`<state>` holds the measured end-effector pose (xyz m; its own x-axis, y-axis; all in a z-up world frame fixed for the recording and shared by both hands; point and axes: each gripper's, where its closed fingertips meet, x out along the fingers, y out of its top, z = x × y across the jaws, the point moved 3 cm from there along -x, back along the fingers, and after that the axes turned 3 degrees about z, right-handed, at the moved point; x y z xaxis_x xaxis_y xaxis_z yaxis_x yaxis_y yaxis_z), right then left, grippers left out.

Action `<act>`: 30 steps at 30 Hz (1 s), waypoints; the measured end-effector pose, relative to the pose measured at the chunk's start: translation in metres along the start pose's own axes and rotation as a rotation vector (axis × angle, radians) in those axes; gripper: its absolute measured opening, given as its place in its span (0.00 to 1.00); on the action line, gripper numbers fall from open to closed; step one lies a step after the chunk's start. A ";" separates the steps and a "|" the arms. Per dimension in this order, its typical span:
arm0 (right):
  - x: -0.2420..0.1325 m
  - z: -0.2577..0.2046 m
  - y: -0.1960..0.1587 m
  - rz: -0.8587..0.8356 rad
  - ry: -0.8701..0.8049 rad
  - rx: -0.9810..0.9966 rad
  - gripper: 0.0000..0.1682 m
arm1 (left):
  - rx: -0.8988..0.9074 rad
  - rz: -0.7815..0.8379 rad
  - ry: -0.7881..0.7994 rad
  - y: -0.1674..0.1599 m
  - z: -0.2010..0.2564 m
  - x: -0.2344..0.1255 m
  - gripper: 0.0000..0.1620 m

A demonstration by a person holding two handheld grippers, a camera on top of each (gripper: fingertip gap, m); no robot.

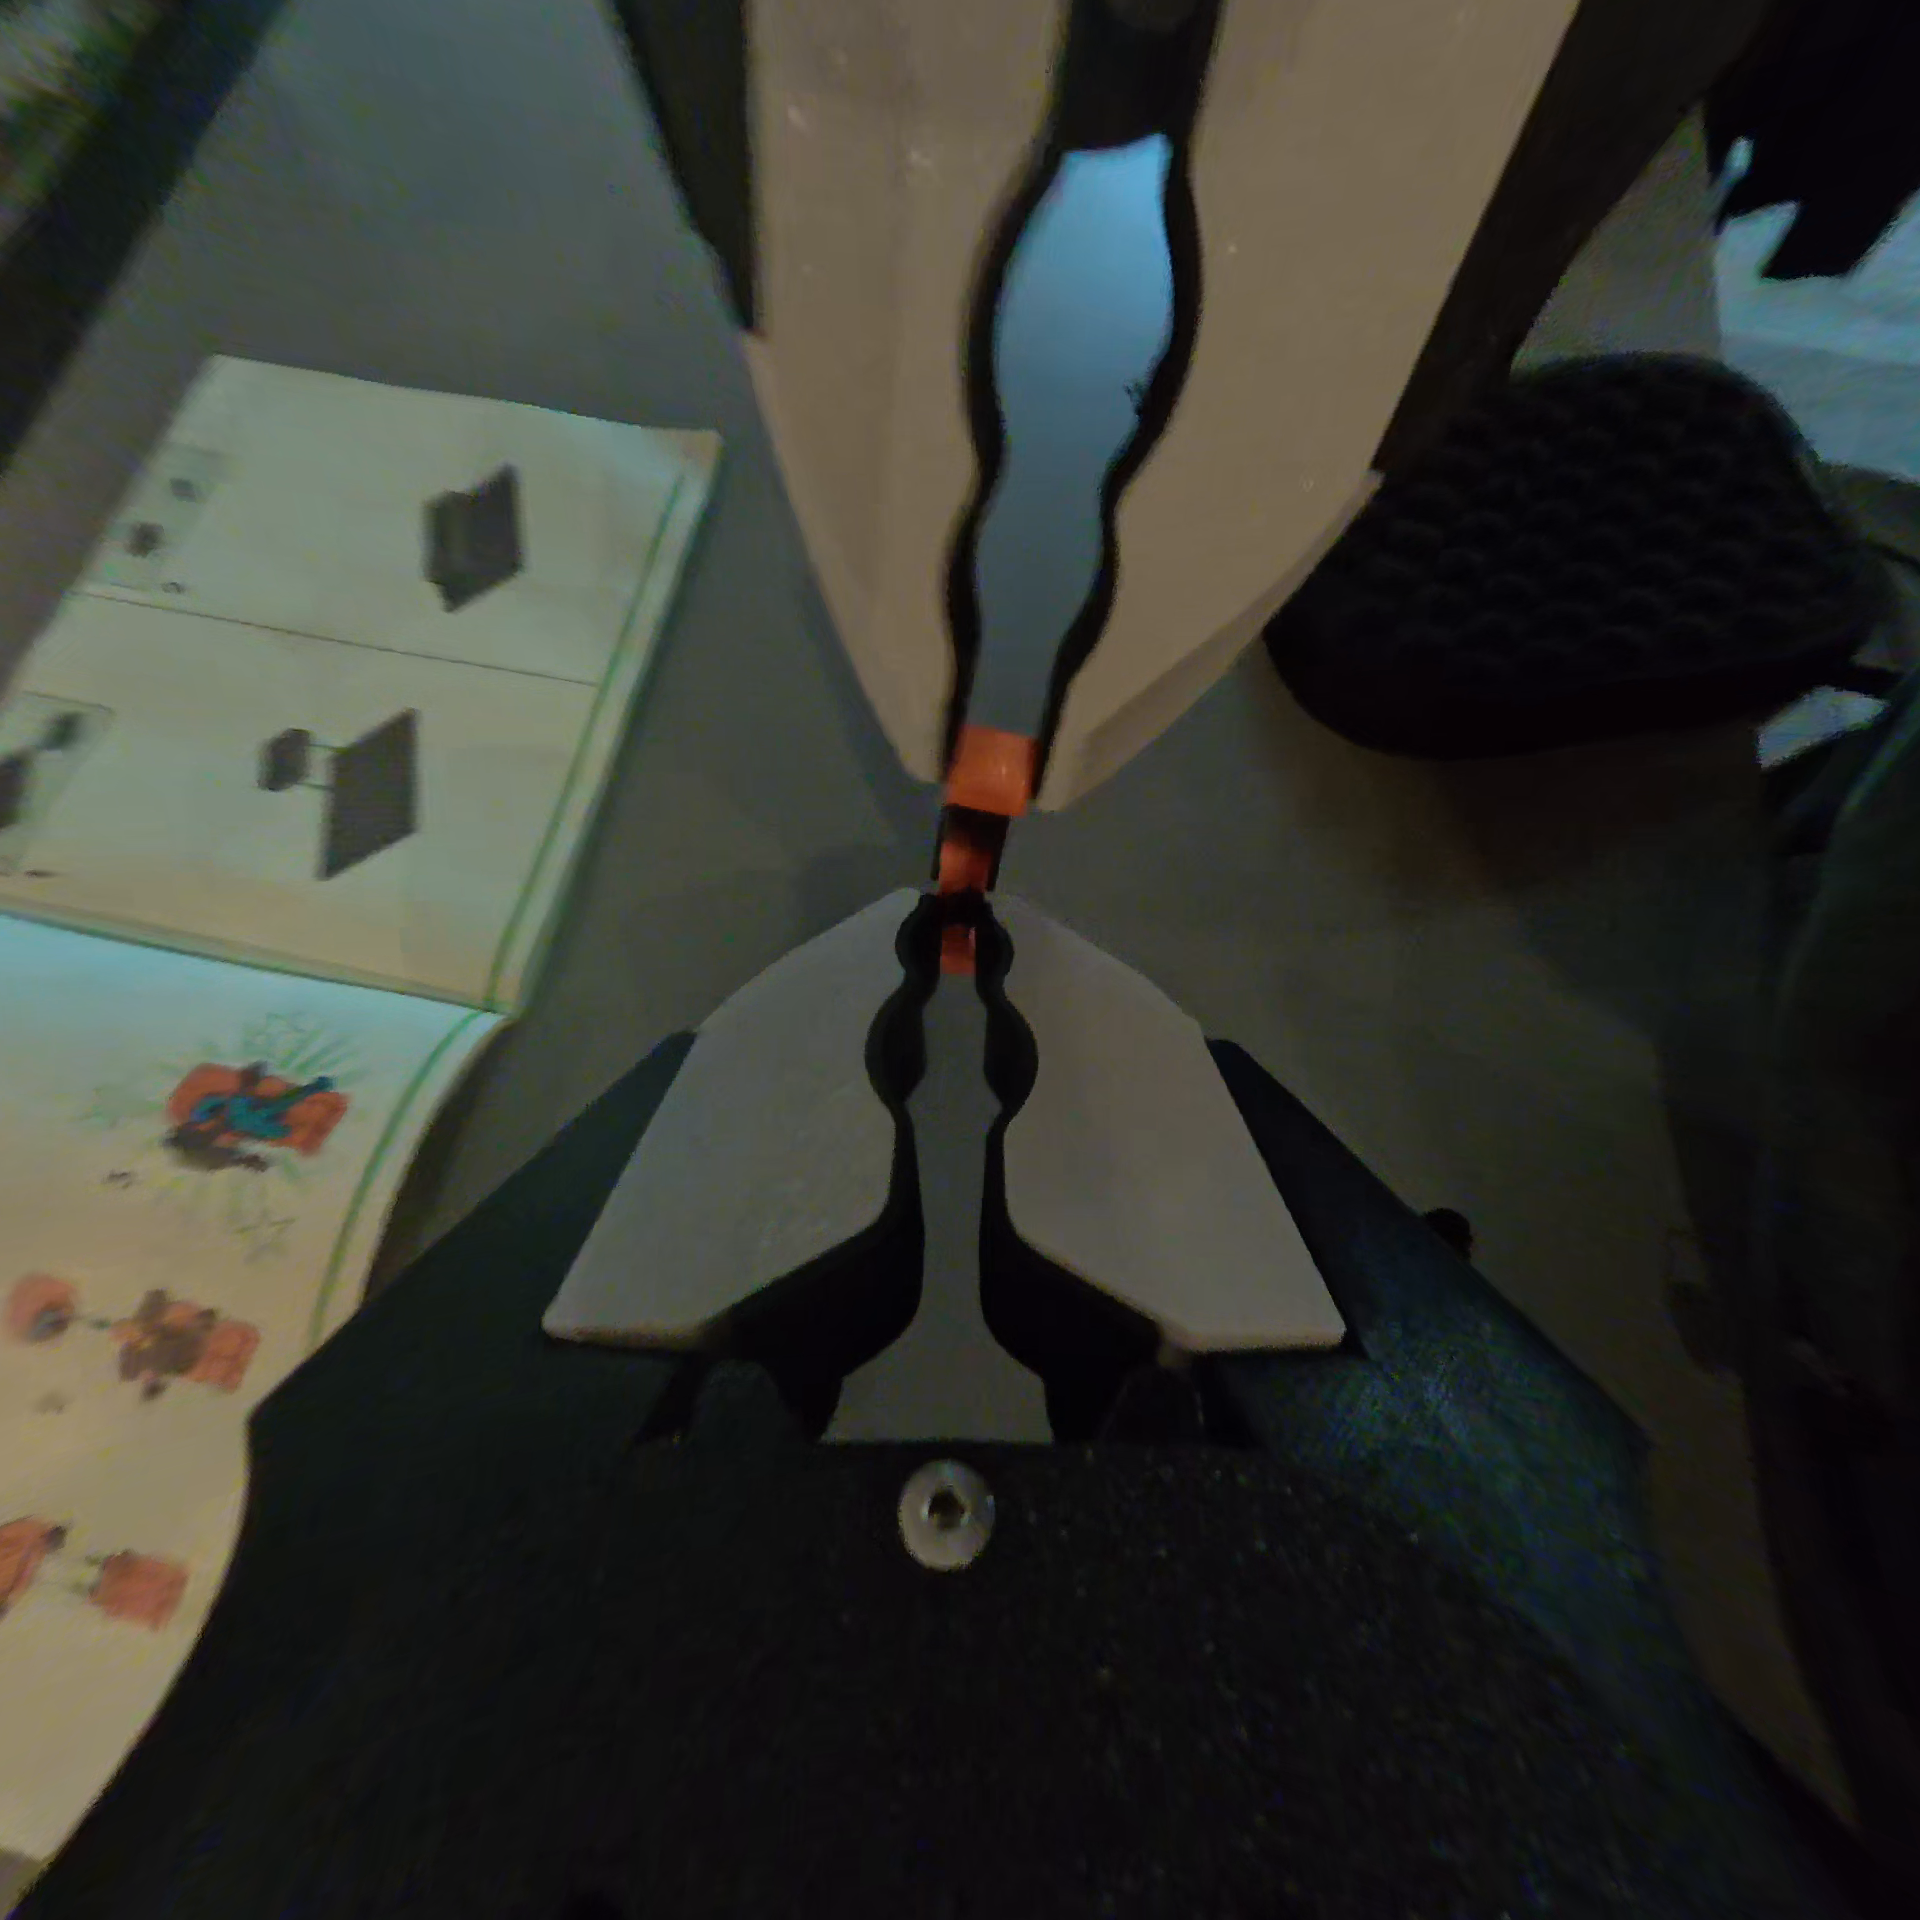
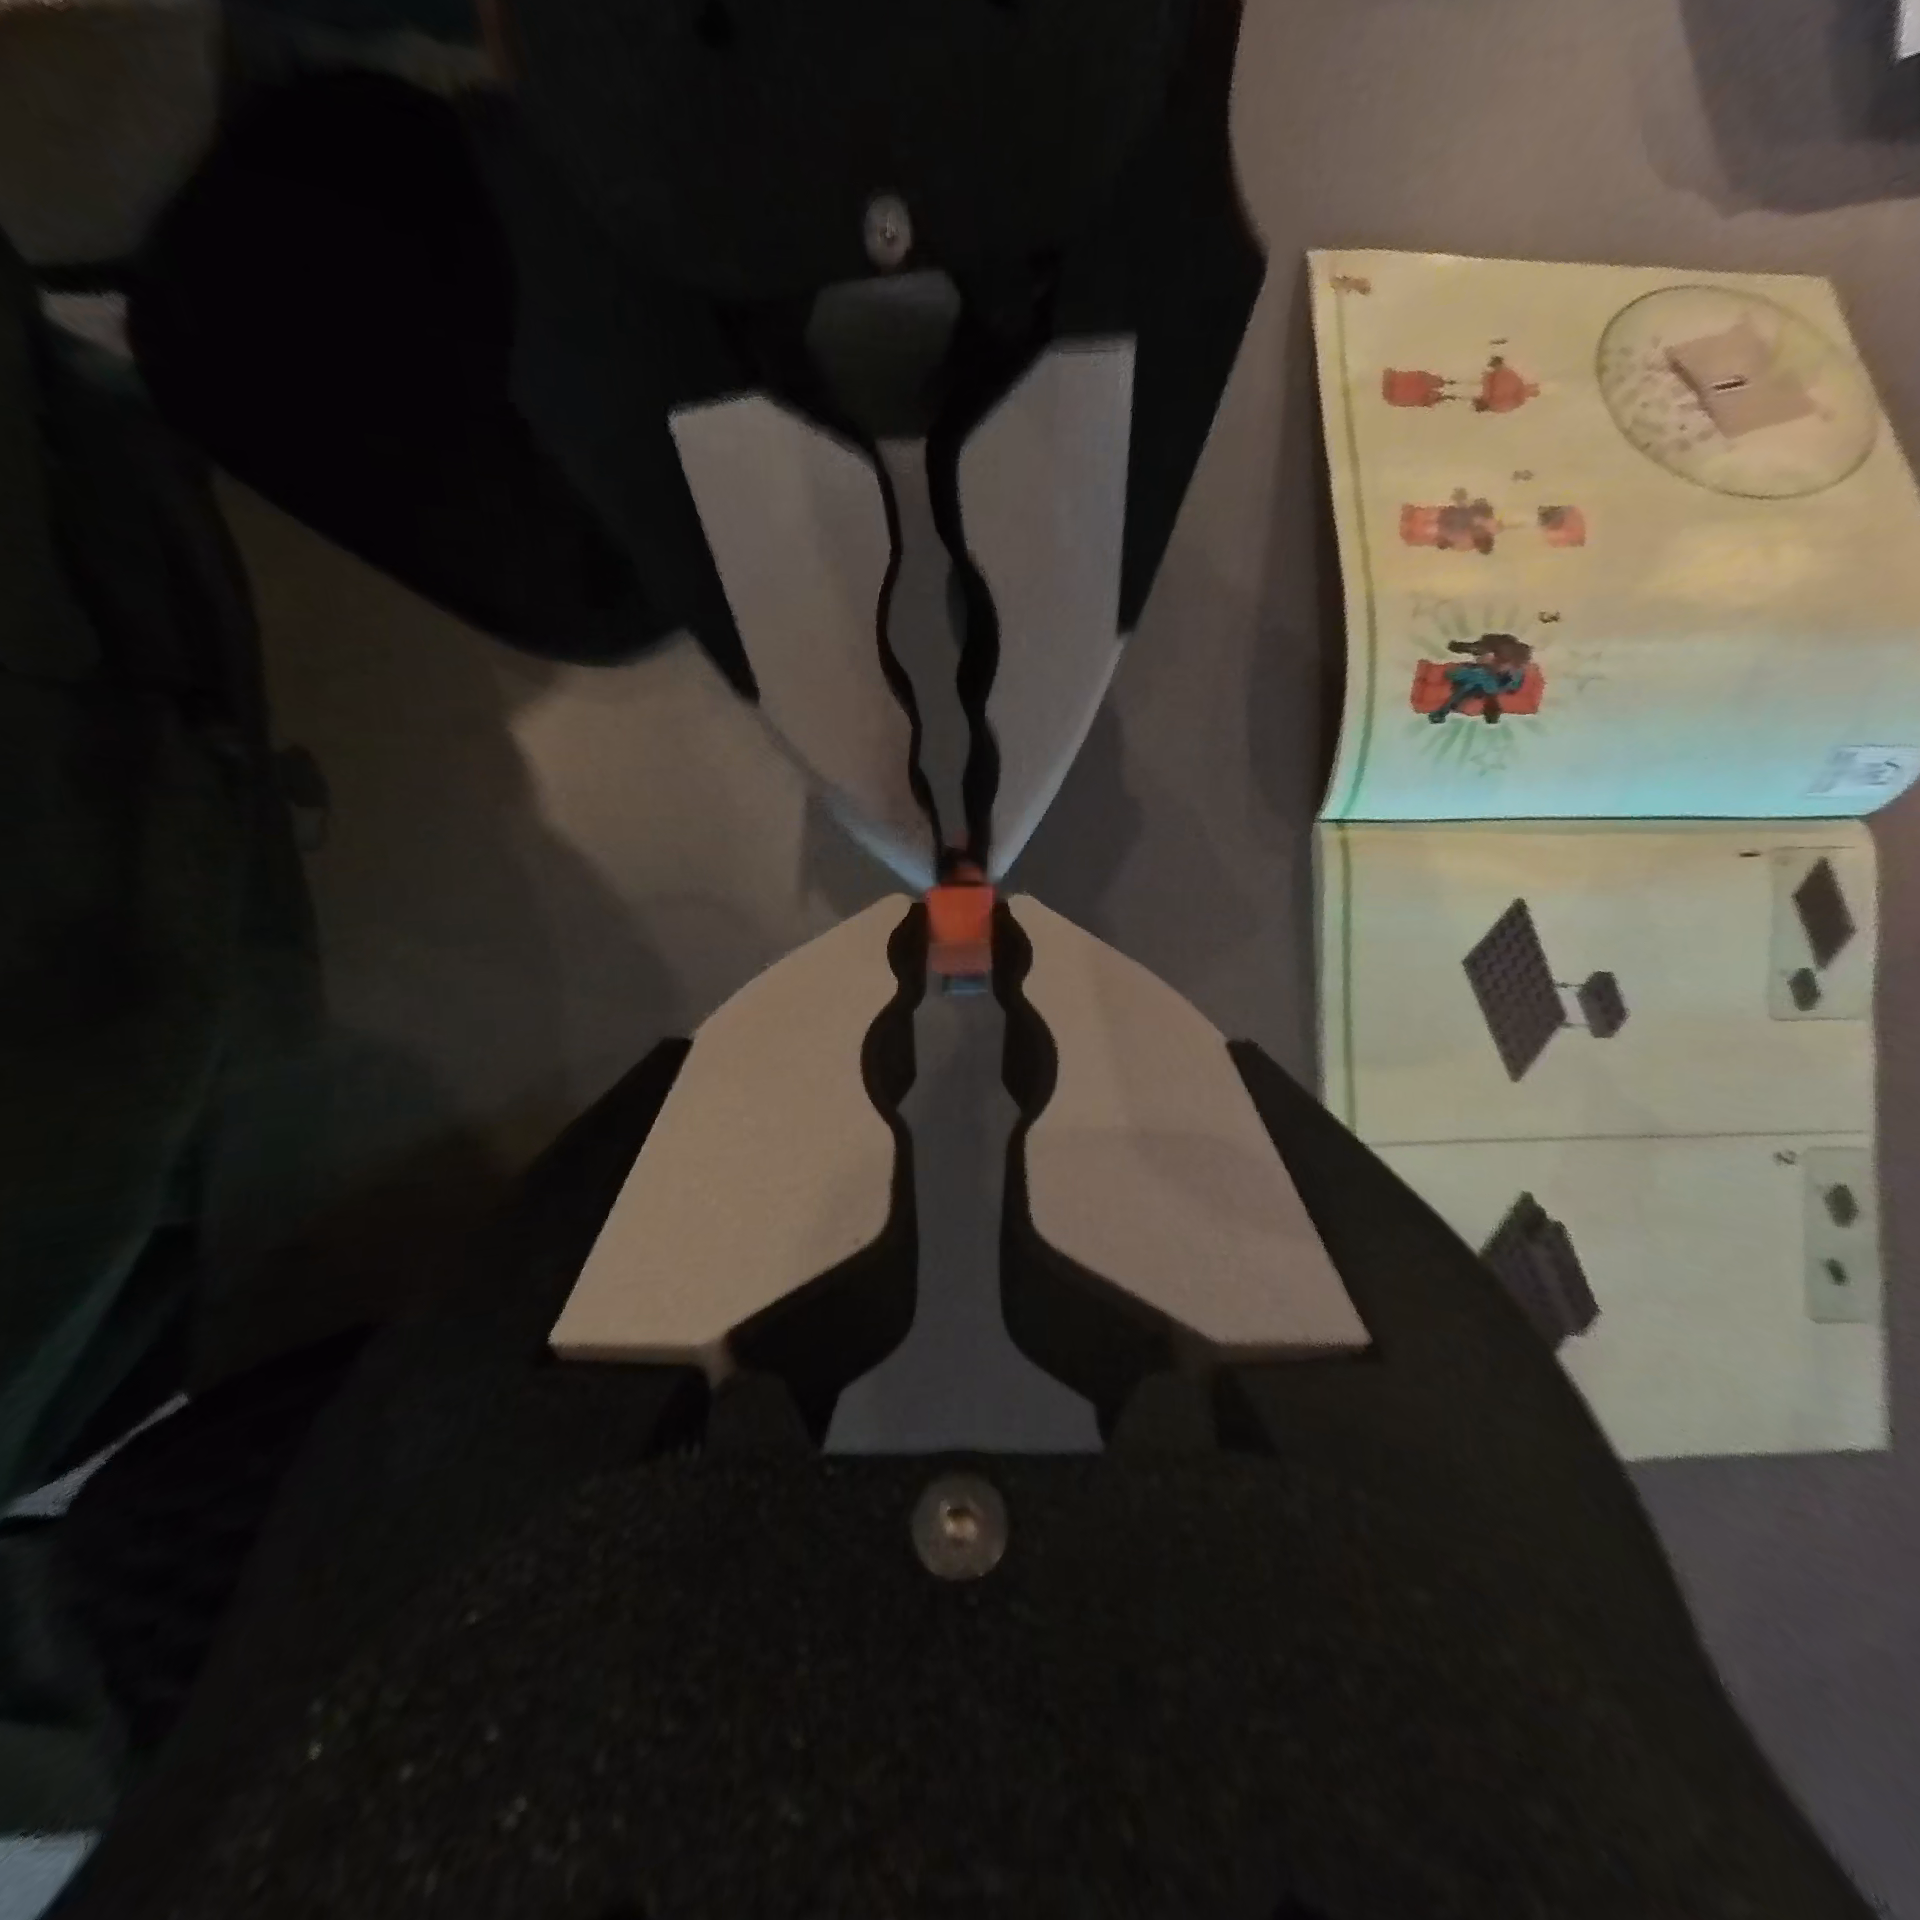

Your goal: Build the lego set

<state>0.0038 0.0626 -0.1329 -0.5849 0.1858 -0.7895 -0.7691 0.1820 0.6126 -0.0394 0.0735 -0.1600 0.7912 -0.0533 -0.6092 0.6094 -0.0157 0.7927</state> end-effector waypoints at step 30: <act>-0.046 0.000 0.005 0.894 0.234 0.506 0.07 | -0.247 0.367 -0.219 0.027 0.014 -0.037 0.04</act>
<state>0.0271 0.0550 -0.0934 -0.9629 0.2699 0.0025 0.1321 0.4629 0.8765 -0.0529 0.0613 -0.1162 0.9426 -0.2197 -0.2514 0.3077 0.2795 0.9095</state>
